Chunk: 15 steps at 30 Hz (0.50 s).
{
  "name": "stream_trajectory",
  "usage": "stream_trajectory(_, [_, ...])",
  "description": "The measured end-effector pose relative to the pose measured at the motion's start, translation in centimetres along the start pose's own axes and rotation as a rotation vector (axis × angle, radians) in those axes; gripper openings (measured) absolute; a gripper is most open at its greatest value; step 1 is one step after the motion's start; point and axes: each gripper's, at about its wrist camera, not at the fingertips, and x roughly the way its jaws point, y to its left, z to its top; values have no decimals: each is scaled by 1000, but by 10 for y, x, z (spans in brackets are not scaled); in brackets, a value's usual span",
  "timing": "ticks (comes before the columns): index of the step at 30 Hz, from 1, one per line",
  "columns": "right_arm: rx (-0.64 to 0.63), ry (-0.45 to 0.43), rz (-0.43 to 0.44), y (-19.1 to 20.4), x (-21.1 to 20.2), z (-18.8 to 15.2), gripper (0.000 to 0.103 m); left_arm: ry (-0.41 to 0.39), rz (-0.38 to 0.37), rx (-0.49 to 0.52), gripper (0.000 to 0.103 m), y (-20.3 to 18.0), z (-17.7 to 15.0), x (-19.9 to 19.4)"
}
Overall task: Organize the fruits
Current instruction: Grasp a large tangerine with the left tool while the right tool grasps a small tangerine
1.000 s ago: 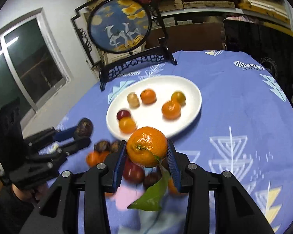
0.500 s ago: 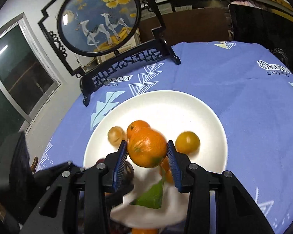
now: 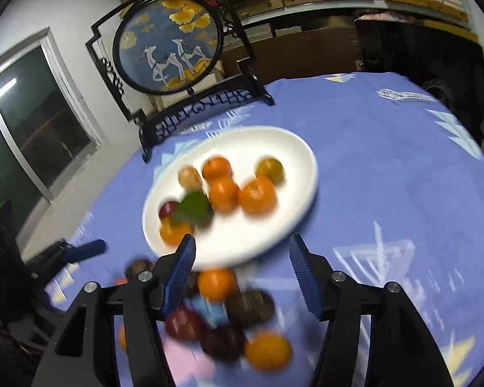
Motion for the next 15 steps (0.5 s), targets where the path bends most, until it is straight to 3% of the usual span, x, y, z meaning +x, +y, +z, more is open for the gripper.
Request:
stream_trajectory(3, [-11,10,-23,2,-14,-30,61,32,-13,2,86,-16,-31,-9])
stream_trajectory(7, [-22,26,-54,8,-24,-61,61,35,31,3,86,-31,-56,-11])
stream_trajectory(11, [-22,32,-78,13,-31,-79,61,14,98,-12,86,-37,-64,-6])
stream_trajectory(15, [-26,15,-97,12,-46,-88,61,14,108,-22,86,-42,-64,-3])
